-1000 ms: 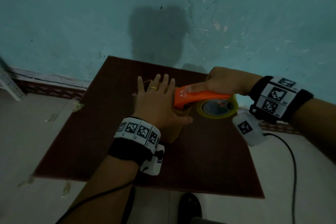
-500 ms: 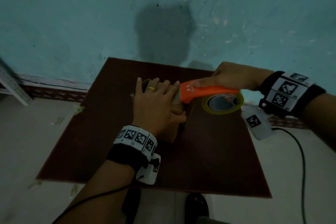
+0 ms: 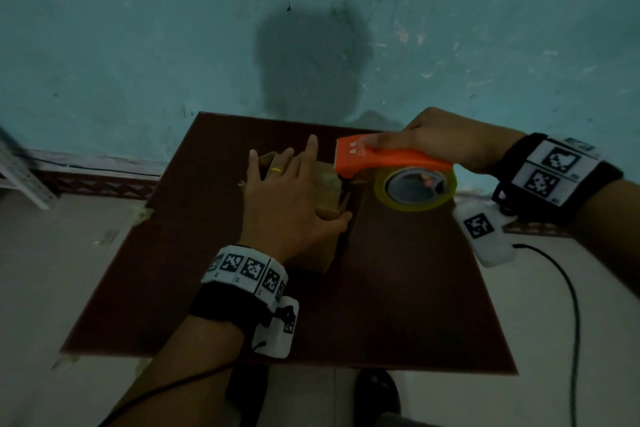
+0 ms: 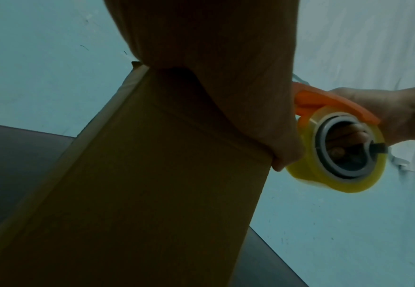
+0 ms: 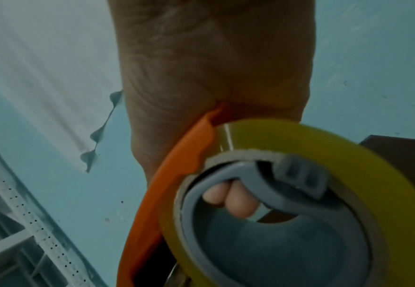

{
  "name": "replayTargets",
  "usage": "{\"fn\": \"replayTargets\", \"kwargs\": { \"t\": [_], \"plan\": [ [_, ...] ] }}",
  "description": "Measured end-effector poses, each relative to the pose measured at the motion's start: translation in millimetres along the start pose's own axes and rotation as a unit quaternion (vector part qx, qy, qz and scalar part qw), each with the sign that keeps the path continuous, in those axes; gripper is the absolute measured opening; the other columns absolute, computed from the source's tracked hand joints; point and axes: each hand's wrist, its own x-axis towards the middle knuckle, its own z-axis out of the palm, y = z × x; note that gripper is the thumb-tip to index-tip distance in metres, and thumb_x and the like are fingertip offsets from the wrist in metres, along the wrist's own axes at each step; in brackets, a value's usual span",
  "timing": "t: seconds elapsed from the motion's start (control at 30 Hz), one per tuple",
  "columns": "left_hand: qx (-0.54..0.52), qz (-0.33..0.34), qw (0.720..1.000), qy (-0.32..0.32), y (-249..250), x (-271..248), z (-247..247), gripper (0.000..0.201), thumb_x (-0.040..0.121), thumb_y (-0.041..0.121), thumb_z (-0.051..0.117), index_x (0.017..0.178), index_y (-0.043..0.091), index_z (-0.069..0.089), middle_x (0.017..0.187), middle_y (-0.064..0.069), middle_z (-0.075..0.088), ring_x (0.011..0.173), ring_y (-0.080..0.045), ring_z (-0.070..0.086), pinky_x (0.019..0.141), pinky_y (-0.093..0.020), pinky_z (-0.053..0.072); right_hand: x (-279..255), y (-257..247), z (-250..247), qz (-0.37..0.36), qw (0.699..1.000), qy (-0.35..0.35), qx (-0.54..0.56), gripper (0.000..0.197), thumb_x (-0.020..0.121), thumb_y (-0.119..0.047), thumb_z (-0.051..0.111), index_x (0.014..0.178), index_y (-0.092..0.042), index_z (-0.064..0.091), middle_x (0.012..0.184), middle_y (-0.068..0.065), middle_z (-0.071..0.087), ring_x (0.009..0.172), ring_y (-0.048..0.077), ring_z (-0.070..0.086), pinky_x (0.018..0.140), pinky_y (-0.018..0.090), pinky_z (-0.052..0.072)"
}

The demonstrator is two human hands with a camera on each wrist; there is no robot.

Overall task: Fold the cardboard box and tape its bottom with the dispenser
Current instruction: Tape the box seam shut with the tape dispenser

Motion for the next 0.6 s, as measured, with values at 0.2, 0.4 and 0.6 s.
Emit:
{"fn": "replayTargets", "kwargs": {
  "t": [0.2,0.4,0.6],
  "plan": [
    [0.016,0.019,1.0,0.013,0,-4,3,0.114,0.079,0.092,0.041,0.171,0.032,0.01,0.165,0.001,0.047,0.157,-0.027,0.037,0.125,-0.071,0.013,1,-2,0,0.02,1.0,0.013,-0.009,0.073,0.08,-0.081,0.071,0.061,-0.011,0.068,0.054,0.002,0.065,0.043,0.012,0.056,0.057,0.025,0.048],
    [0.011,0.01,1.0,0.024,4,-5,1,0.118,0.076,0.091,0.045,0.171,0.027,0.015,0.164,-0.001,0.05,0.156,-0.027,0.039,0.126,-0.07,0.015,-3,13,2,0.024,0.999,0.004,0.031,0.072,0.078,-0.079,0.073,0.073,-0.007,0.073,0.062,0.008,0.069,0.049,0.017,0.061,0.066,0.032,0.053],
    [-0.022,-0.034,0.999,0.021,3,-4,-1,0.141,0.066,0.102,0.043,0.169,0.016,0.001,0.164,-0.004,0.049,0.154,-0.019,0.042,0.131,-0.061,0.008,-3,2,2,0.025,0.991,0.0,0.129,0.08,0.082,-0.075,0.074,0.091,0.004,0.079,0.079,0.023,0.081,0.052,0.022,0.07,0.063,0.03,0.06]
  ]
}}
